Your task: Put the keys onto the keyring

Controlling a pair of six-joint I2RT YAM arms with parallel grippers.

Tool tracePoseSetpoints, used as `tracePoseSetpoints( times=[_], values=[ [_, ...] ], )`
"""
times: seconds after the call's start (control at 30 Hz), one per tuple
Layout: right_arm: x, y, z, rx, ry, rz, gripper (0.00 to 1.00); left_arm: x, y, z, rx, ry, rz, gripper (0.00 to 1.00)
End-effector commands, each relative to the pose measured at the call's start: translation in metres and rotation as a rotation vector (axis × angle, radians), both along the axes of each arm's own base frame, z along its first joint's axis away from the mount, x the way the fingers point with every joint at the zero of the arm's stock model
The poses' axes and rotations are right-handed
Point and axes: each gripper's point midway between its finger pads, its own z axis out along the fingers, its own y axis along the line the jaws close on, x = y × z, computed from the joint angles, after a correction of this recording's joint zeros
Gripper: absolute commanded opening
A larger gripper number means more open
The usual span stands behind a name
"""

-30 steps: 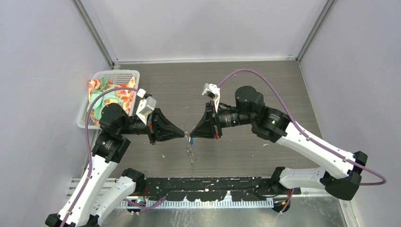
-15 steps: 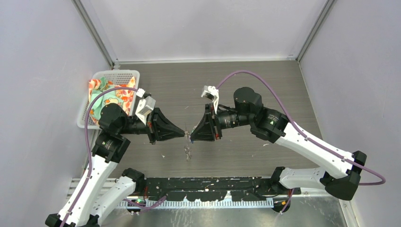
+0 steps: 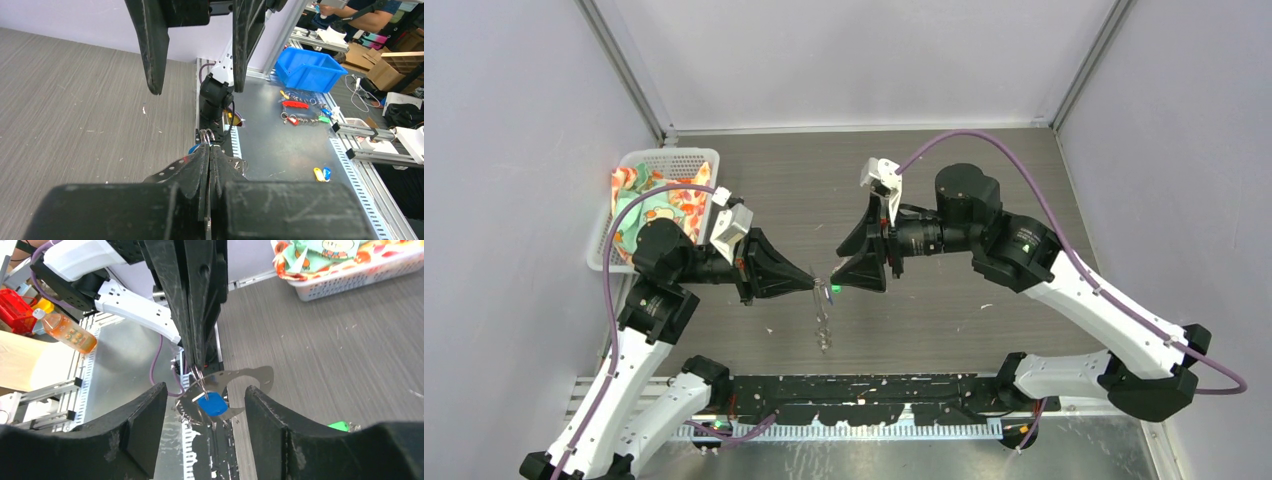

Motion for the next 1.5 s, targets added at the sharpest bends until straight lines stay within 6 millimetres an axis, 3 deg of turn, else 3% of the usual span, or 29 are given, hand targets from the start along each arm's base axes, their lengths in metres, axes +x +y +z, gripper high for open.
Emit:
tracePoseSetpoints(
  times=[0.0,0.17,0.47,0.63,0.83,1.1,1.27,1.47],
  values=[
    [0.003,0.008,0.009,0.005,-0.07,0.051,0.59,-0.008,0.002,0.019,-0.029,-0.068,-0.026,0.0],
    [-0.002,0.019,0.009,0.025,-0.051,0.124,0.43,-0.009,0.002,0.021,-0.032,-0.074,-0.027,0.0],
    [-0.008,0.021,0.007,0.031,-0.013,0.151,0.31,-0.007,0.002,0.024,-0.039,-0.077,-0.003,0.0],
    [-0.014,0.02,0.006,0.051,0.01,0.177,0.42,-0.005,0.002,0.026,-0.042,-0.072,0.008,0.0],
    [-0.021,0.017,0.01,0.084,0.006,0.199,0.42,-0.004,0.002,0.026,-0.042,-0.058,0.012,0.0],
    [-0.02,0.022,0.01,0.089,0.019,0.209,0.21,-0.003,0.001,0.026,-0.042,-0.056,0.017,0.0],
    [-0.016,0.022,0.004,0.065,0.026,0.189,0.02,-0.002,0.001,0.025,-0.042,-0.054,0.021,0.0],
    [-0.011,0.019,-0.005,0.023,0.027,0.141,0.04,0.001,0.001,0.021,-0.038,-0.048,0.034,0.0]
  ],
)
